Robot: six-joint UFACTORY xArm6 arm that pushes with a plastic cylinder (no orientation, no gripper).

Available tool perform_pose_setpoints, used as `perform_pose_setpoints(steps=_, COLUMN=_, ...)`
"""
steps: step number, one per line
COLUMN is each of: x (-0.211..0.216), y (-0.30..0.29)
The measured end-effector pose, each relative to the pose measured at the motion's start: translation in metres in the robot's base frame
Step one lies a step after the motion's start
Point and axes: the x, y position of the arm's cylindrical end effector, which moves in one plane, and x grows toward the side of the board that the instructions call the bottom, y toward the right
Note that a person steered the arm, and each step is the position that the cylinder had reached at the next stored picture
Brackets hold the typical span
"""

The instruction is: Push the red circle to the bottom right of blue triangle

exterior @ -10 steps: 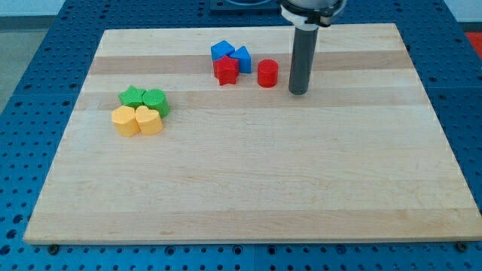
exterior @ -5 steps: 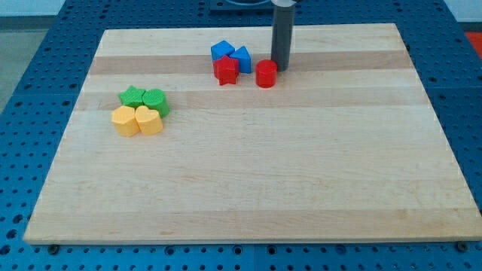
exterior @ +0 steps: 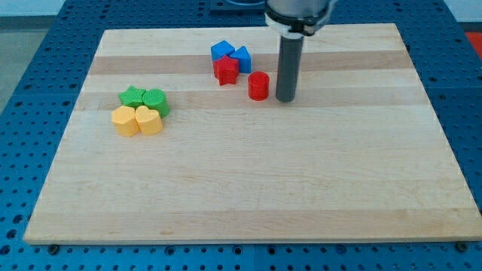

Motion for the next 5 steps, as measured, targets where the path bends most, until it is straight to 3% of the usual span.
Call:
perform_pose_setpoints(steps=1, x=-0.034, y=-0.006)
perform_pose_setpoints(steps=2, x=-0.035, y=-0.003)
perform_pose_setpoints(steps=3, x=0.009, y=0.004)
perform_pose_setpoints(steps=4, x=0.029, y=-0.025)
perform_pose_setpoints(steps=5, x=0.006, y=-0.043)
